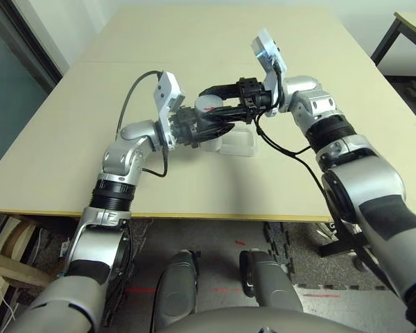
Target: Pour the medicine from the bottle into the box.
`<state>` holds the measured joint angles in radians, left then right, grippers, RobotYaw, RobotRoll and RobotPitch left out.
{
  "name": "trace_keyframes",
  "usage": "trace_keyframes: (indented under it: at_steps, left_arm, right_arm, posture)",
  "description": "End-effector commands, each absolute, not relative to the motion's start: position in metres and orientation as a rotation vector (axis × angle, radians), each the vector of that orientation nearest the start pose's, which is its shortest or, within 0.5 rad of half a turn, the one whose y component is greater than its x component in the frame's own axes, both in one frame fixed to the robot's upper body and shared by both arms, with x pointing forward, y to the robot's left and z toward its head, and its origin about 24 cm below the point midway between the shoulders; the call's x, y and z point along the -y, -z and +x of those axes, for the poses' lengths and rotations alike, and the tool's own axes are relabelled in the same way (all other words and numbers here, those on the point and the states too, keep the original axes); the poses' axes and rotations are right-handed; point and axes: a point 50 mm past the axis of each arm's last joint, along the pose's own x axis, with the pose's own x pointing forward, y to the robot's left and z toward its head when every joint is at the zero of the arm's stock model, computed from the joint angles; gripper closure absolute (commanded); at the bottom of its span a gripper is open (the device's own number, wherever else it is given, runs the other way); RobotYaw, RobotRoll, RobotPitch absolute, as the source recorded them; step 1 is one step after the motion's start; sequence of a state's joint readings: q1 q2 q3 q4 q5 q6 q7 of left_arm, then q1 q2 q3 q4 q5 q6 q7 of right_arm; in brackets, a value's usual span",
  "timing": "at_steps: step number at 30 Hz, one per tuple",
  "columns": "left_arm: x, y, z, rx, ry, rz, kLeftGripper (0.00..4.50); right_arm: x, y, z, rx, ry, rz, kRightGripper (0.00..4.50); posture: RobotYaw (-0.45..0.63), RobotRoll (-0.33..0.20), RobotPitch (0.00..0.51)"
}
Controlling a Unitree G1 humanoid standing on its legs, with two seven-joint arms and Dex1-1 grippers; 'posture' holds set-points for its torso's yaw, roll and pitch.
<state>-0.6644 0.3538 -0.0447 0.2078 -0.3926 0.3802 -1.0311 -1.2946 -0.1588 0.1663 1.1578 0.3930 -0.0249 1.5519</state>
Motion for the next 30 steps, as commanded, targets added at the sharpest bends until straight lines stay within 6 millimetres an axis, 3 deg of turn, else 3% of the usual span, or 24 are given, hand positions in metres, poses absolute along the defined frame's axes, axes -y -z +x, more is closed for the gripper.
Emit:
trace_keyframes:
  at_steps: [1,2,14,30]
  left_arm:
    - [-0.123,-0.156,0.33,-0.03,1.17,0.022,1.85]
    - [-0.123,-0.156,0.329,-0.031,1.171,0.022,1.85]
    - [-0.124,-0.156,0.332,-0.035,1.164,0.029,1.85]
    - [-0.119,-0.164,0.337,0.001,1.161,0.036,1.85]
  right_arm:
    - [0.04,-0.228,0.368,0.149,-1.793,-0.105,0.24]
    - [0.043,-0.227,0.37,0.146,-1.772,-0.105,0.0]
    - [0.068,-0.224,0.378,0.123,-1.665,-0.116,0.0]
    - [0.066,-0.211,0.377,0.088,-1.658,-0.141,0.0]
  posture:
    - [-0.04,0.0,0.107]
    - [-0.04,0.0,0.106]
    - [-0.05,0.0,0.108]
    - [-0.06,0.0,0.108]
